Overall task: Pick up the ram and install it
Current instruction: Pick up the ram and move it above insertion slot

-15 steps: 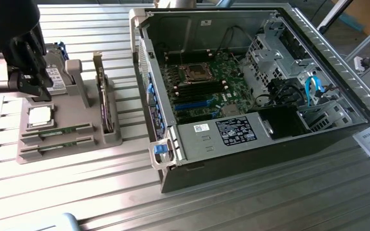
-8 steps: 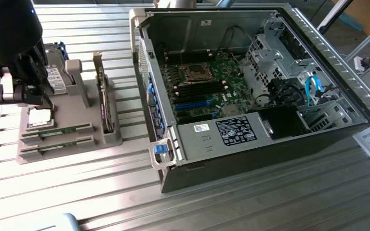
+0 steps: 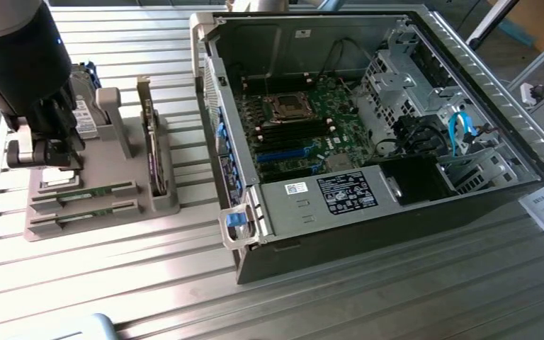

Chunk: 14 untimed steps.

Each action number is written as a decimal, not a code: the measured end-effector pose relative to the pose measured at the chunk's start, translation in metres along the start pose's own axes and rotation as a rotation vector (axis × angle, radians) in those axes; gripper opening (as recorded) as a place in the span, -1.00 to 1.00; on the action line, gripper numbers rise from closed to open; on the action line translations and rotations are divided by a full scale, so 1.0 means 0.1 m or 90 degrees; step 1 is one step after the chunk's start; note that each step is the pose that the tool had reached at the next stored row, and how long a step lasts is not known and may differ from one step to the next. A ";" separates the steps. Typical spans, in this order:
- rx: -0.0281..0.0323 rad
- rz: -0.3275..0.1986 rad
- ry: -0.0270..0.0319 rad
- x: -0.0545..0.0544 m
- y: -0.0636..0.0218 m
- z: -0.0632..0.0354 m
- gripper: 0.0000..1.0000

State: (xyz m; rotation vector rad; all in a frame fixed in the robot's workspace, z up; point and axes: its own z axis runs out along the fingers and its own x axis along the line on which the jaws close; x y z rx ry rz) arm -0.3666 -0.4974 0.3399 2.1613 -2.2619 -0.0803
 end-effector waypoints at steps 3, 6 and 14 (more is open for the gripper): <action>-0.0007 -0.002 0.0002 0.00 -0.002 0.061 -0.36; -0.0013 -0.004 0.0003 0.00 -0.005 0.130 -0.36; -0.0032 -0.011 0.0007 0.02 -0.015 0.328 -0.36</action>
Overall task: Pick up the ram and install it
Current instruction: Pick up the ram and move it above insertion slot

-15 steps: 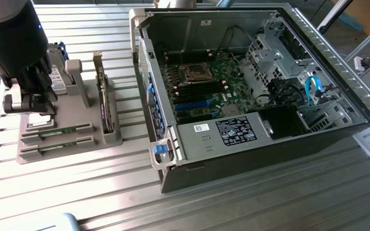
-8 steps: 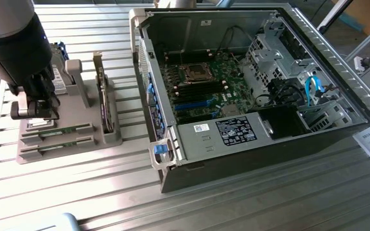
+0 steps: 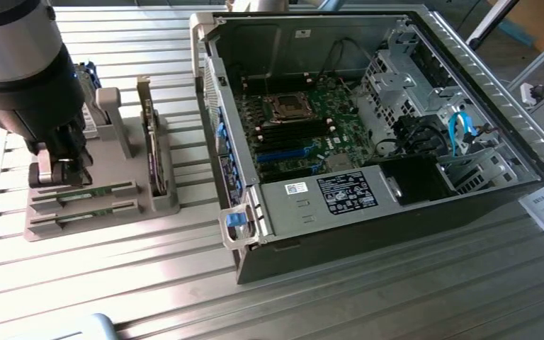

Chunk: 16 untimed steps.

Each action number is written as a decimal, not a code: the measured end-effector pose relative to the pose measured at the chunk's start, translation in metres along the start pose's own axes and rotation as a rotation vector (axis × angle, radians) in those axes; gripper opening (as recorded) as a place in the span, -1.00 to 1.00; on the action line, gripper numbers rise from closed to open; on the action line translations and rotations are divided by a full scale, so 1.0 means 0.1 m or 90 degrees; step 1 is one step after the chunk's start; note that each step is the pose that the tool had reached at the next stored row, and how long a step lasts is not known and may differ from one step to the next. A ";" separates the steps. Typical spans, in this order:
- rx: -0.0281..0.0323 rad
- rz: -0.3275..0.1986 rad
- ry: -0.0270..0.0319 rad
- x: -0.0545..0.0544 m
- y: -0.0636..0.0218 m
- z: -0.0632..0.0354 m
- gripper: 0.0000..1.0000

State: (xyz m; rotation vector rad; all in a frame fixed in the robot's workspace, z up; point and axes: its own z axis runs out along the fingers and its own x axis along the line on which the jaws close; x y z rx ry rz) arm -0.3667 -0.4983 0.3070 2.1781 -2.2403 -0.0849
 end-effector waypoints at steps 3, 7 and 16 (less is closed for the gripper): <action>-0.0011 -0.004 0.0003 0.01 -0.004 0.088 -0.36; -0.0024 -0.009 0.0005 0.01 -0.009 0.186 -0.36; -0.0051 -0.017 0.0010 0.03 -0.018 0.363 -0.36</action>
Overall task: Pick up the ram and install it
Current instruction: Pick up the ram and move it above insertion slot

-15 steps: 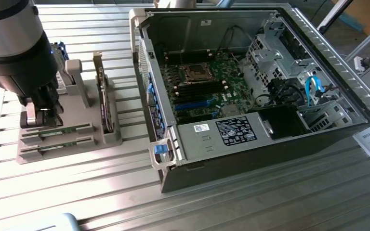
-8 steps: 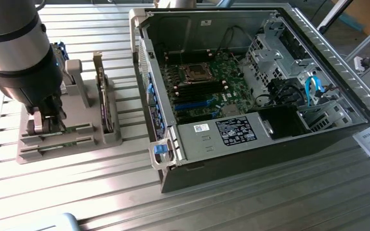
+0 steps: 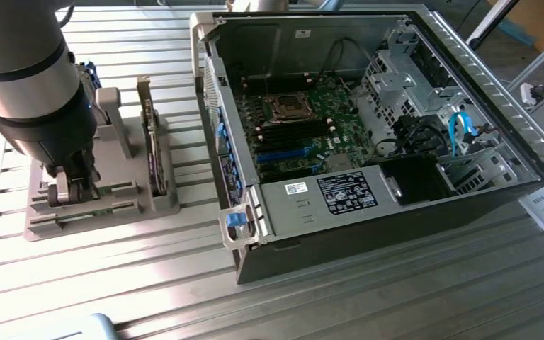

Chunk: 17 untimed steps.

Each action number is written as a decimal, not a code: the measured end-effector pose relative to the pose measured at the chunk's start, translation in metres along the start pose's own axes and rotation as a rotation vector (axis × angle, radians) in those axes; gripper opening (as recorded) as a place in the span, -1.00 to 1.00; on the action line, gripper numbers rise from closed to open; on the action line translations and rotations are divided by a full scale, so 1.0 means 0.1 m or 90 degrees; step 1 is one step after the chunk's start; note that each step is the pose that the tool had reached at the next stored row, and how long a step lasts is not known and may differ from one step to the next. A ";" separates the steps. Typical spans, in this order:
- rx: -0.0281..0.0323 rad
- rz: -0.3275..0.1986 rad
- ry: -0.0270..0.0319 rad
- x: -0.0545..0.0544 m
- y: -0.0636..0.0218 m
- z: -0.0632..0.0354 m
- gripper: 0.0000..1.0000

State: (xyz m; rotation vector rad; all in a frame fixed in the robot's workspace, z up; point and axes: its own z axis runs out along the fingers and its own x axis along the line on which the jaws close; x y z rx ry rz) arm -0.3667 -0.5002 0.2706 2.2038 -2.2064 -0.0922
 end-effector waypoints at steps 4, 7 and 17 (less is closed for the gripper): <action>-0.0013 -0.004 0.0002 0.01 -0.006 0.096 -0.36; -0.0024 -0.008 0.0005 0.01 -0.011 0.196 -0.36; -0.0035 -0.020 0.0012 0.02 0.064 0.441 -0.36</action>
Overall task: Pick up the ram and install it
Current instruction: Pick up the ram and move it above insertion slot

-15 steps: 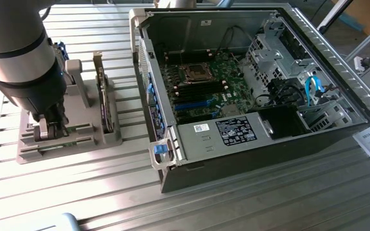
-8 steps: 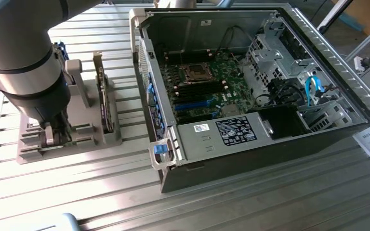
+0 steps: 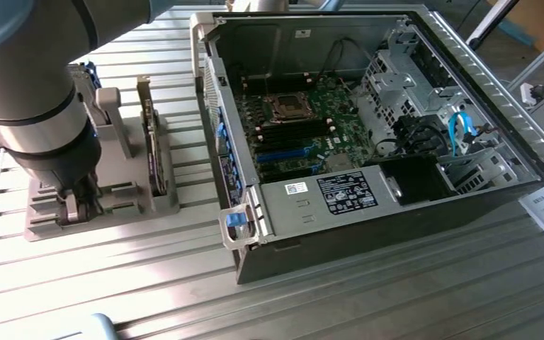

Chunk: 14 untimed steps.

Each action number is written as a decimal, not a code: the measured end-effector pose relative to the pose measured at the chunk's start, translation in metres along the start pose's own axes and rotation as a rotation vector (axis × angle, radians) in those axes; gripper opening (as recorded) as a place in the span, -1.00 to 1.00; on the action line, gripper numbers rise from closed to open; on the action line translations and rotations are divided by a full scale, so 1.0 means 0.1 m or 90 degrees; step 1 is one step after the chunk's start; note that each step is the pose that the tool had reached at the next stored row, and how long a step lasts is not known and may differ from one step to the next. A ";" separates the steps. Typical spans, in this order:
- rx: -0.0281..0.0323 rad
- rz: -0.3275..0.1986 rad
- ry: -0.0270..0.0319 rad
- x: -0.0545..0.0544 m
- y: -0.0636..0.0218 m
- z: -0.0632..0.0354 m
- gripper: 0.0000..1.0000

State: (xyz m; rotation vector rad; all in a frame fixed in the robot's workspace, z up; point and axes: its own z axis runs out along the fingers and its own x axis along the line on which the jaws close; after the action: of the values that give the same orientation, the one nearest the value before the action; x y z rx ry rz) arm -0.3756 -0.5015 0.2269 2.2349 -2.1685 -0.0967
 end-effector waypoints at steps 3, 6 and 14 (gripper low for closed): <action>0.0000 -0.005 0.0002 0.00 0.046 0.065 -0.36; -0.0002 -0.010 0.0006 0.00 0.088 0.145 -0.36; -0.0003 -0.011 0.0007 0.00 0.097 0.212 -0.36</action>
State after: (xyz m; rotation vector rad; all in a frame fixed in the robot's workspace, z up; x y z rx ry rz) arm -0.3866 -0.5015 0.2064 2.2532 -2.1488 -0.0963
